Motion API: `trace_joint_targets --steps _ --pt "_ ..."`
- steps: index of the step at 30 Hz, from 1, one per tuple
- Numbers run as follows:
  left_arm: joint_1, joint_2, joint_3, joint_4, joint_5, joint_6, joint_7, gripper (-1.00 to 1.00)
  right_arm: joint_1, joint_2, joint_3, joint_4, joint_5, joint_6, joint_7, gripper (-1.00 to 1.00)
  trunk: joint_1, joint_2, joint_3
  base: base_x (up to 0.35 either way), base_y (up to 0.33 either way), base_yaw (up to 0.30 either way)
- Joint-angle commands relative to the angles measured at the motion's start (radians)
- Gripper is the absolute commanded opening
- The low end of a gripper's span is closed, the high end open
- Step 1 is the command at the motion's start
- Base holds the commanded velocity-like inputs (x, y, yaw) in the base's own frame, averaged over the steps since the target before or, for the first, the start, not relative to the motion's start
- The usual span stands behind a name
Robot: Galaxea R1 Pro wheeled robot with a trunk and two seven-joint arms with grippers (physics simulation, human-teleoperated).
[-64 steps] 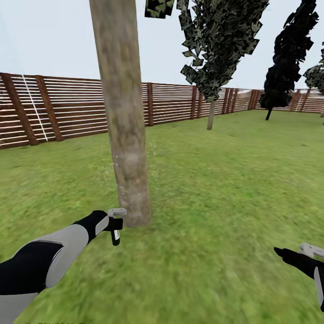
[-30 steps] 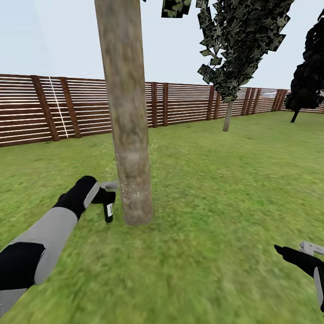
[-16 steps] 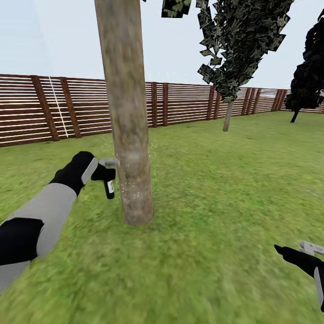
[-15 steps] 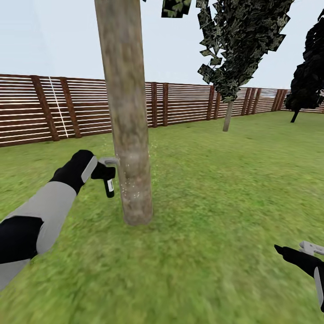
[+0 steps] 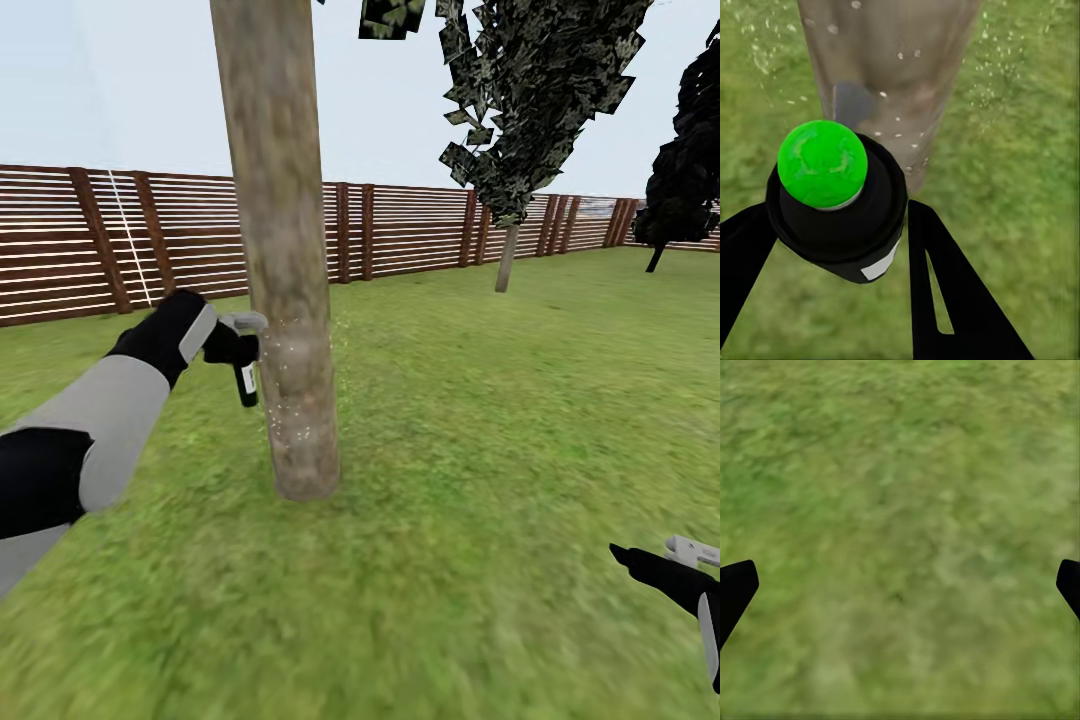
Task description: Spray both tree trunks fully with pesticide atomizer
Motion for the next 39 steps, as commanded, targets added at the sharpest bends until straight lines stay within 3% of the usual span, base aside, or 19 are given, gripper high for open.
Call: trace_joint_targets --steps 1,4,9,12,16,24,29,33,39 --pt "-0.003 0.003 -0.008 0.002 0.003 0.003 -0.004 -1.0 -0.001 0.001 -0.003 -0.001 0.011 0.004 0.009 1.0 0.0 0.0 -0.001 0.0 0.0 0.0" --pt "-0.005 0.008 -0.009 0.021 0.003 0.003 -0.004 -1.0 -0.001 0.001 -0.003 -0.001 0.01 0.004 0.009 1.0 0.0 0.0 -0.001 0.0 0.0 0.0" --pt "-0.004 0.026 -0.013 0.138 0.001 -0.002 -0.004 -1.0 -0.001 0.001 -0.003 -0.002 0.011 0.004 0.009 1.0 0.0 0.0 -0.001 0.0 0.0 0.0" --pt "0.002 0.027 -0.014 0.162 0.001 -0.004 -0.005 -1.0 -0.001 0.001 -0.003 -0.002 0.01 0.003 0.009 1.0 0.0 0.0 -0.001 0.0 0.0 0.0" --pt "0.012 0.02 -0.015 0.283 -0.002 -0.027 -0.009 -1.0 -0.001 0.001 -0.003 -0.002 0.011 0.004 0.009 1.0 0.0 0.0 -0.001 0.0 0.0 0.0" --pt "0.184 0.019 -0.015 0.302 -0.002 -0.186 -0.01 -1.0 -0.001 0.001 -0.003 -0.002 0.011 0.004 0.009 1.0 0.0 0.0 -0.001 0.0 0.0 0.0" --pt "0.276 0.023 -0.012 0.303 0.002 -0.223 -0.012 -1.0 -0.001 0.001 -0.003 -0.003 0.011 0.004 0.008 1.0 0.0 0.0 -0.001 0.0 0.0 0.098" --pt "0.353 0.023 -0.011 0.304 0.006 -0.355 -0.012 -1.0 -0.001 0.002 -0.002 -0.003 0.012 0.005 0.006 1.0 0.0 0.0 -0.001 0.036 -0.069 0.223" --pt "0.384 0.021 -0.009 0.304 0.007 -0.407 -0.012 -1.0 -0.001 0.002 -0.003 -0.003 0.011 0.005 0.01 1.0 0.0 0.0 -0.001 0.022 -0.287 0.021"
